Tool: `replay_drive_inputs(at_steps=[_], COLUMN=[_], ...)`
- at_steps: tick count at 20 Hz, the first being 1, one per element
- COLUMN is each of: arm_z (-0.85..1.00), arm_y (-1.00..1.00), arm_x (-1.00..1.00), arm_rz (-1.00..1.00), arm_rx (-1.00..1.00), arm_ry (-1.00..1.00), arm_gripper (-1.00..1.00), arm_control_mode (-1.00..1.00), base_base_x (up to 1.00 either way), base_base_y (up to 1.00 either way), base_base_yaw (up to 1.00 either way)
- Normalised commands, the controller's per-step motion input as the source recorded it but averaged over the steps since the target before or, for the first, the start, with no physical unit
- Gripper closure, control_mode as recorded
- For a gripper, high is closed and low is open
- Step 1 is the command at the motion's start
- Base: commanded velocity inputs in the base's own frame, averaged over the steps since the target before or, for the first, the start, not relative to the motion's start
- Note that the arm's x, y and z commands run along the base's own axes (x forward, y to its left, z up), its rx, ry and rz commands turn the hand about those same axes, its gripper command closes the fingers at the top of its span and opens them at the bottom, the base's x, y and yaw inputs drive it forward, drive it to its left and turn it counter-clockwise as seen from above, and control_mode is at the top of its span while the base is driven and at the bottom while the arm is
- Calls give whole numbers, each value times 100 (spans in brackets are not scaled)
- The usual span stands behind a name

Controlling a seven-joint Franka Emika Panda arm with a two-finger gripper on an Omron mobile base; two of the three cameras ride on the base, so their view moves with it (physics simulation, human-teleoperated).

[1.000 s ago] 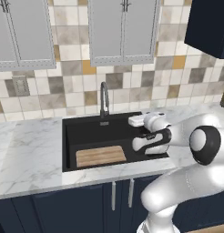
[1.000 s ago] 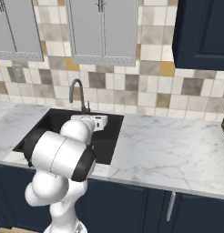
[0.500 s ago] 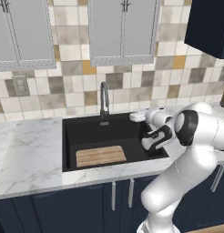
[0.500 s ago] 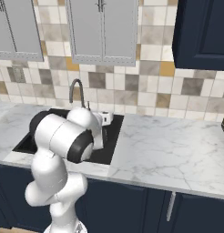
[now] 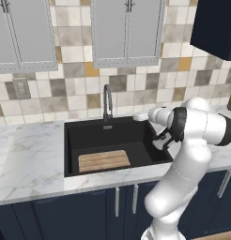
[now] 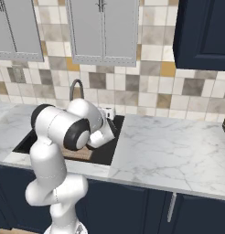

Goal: Turn on the sink faucet with hot water and rinse the cutting board for ten seconds, then turn off the faucet. Push the cutting board to reach the water if necessary.

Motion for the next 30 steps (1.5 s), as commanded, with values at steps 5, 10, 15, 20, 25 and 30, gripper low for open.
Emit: replay_drive_inputs(at_steps=[5,10,15,20,25,30], arm_z=[-19,-26,-34,-36,-35,-35], arm_y=[35,32,34,33,26,6], arm_x=[11,8,0,0,0,2], arm_rz=[0,0,0,-1,0,0], arm_rx=[0,0,0,0,0,0], arm_ry=[-2,-3,-7,-8,-7,-8], arm_gripper=[-100,-100,-100,-100,-100,-100], arm_control_mode=[-100,-100,-100,-100,-100,-100], base_base_x=[0,0,0,0,0,0], base_base_y=[0,0,0,0,0,0], base_base_yaw=[0,0,0,0,0,0])
